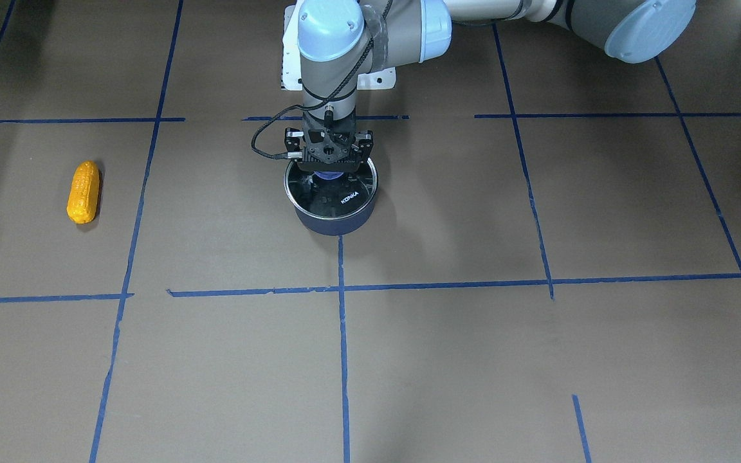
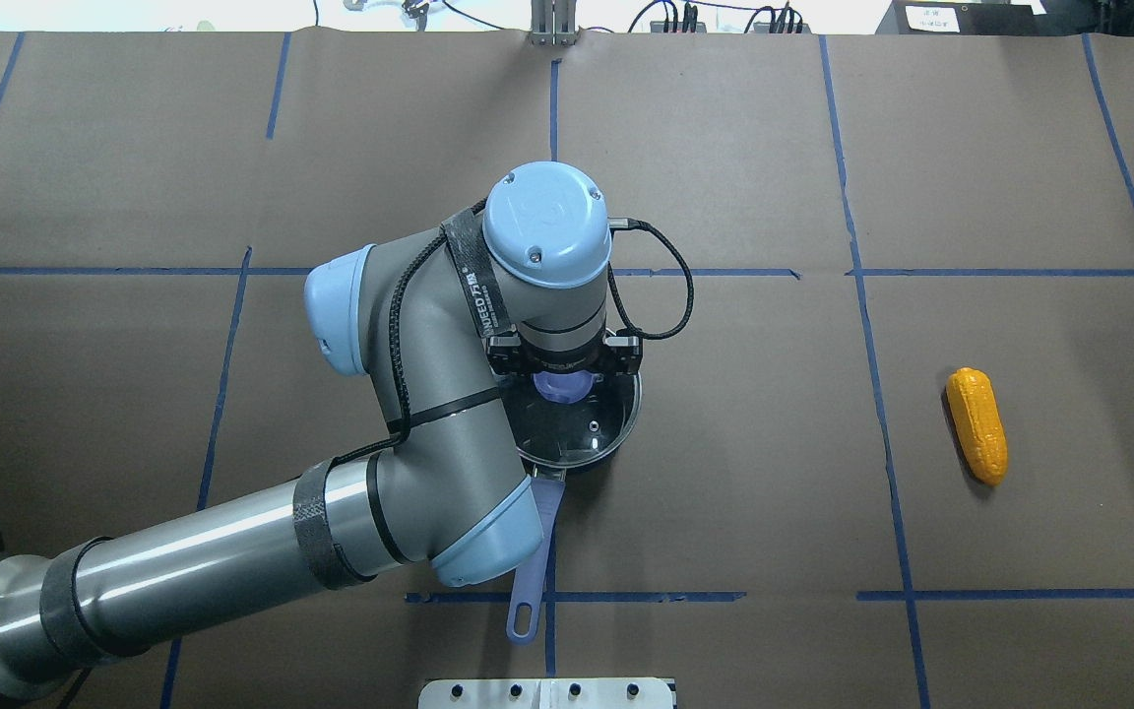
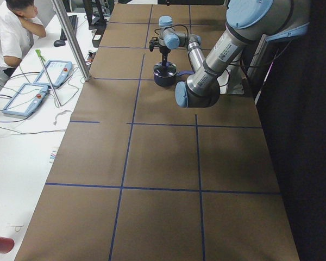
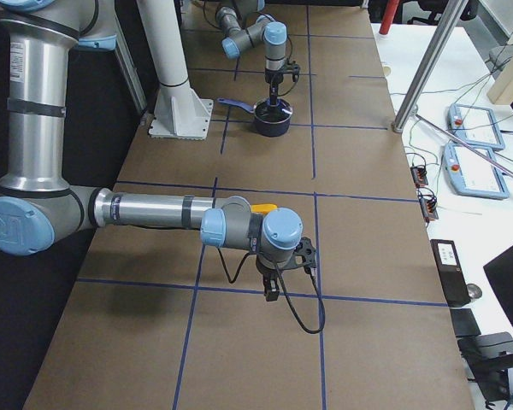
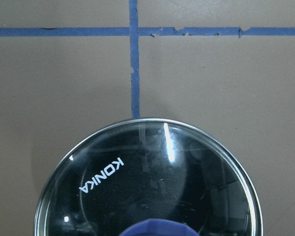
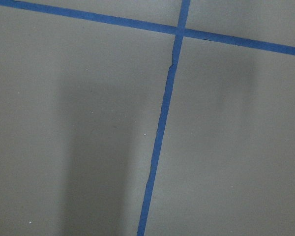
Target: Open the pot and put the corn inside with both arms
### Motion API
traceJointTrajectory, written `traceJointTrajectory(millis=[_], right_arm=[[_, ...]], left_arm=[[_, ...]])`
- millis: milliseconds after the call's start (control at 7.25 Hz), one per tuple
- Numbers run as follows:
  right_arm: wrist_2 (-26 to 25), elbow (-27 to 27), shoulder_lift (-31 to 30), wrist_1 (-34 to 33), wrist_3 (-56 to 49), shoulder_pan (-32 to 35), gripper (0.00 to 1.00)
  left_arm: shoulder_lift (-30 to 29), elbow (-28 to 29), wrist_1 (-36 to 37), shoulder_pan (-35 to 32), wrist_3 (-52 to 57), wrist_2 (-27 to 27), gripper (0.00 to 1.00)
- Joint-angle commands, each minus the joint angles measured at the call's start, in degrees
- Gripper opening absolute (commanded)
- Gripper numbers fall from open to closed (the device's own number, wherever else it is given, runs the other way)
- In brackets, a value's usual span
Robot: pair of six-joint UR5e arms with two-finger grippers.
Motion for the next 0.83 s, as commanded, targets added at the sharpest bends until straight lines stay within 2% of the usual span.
traceJointTrajectory(millis=[0, 276, 414, 690], right_arm=[[0.00, 0.07, 0.00, 0.09, 0.00, -0.09, 1.00], [0.00, -0.01, 0.00, 0.00, 0.00, 0.00, 1.00], [0.00, -0.01, 0.00, 0.00, 0.00, -0.09, 1.00], [0.00, -0.01, 0.00, 0.00, 0.00, -0.09, 1.00]], left_arm=[[0.03, -0.76, 0.32, -0.69, 0.17, 0.16, 0.02], [0.55, -5.31, 3.63, -3.85, 1.04, -0.54, 0.00], [3.78, -9.60, 5.49, -5.17, 4.36, -1.85, 0.00], [17.98, -20.15, 4.63, -10.34, 17.15, -5.71, 0.00]])
